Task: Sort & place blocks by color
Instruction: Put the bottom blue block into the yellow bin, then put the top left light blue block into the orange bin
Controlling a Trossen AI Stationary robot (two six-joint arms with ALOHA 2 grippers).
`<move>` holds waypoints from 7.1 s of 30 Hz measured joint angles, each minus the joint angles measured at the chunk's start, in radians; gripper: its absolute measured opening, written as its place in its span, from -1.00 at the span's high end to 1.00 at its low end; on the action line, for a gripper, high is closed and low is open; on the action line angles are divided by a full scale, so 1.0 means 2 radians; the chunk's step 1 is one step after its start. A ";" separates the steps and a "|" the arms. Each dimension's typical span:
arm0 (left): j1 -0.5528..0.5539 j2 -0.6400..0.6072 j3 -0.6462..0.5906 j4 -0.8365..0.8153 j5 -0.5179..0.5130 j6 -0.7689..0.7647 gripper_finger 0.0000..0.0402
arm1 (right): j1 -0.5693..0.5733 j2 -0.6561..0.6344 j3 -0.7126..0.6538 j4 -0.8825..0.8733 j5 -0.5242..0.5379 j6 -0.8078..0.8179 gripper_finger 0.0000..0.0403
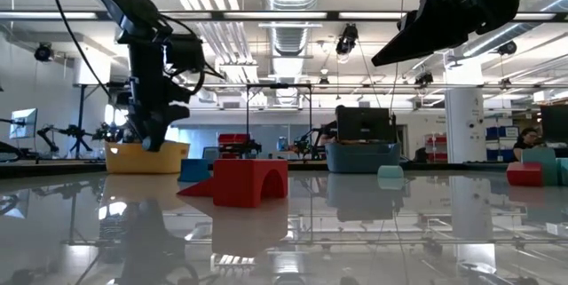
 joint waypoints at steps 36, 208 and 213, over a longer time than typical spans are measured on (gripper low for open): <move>-0.173 -0.204 -0.021 0.071 -0.001 -0.065 -0.19 | -0.016 0.000 0.000 -0.006 0.092 0.158 0.32; -0.575 -0.003 -0.028 0.669 -0.275 0.306 -0.19 | -0.189 0.210 0.072 0.466 -0.448 0.079 0.41; -0.579 -0.003 0.002 0.604 -0.312 0.361 -0.19 | -0.189 0.213 0.072 0.479 -0.451 0.152 0.41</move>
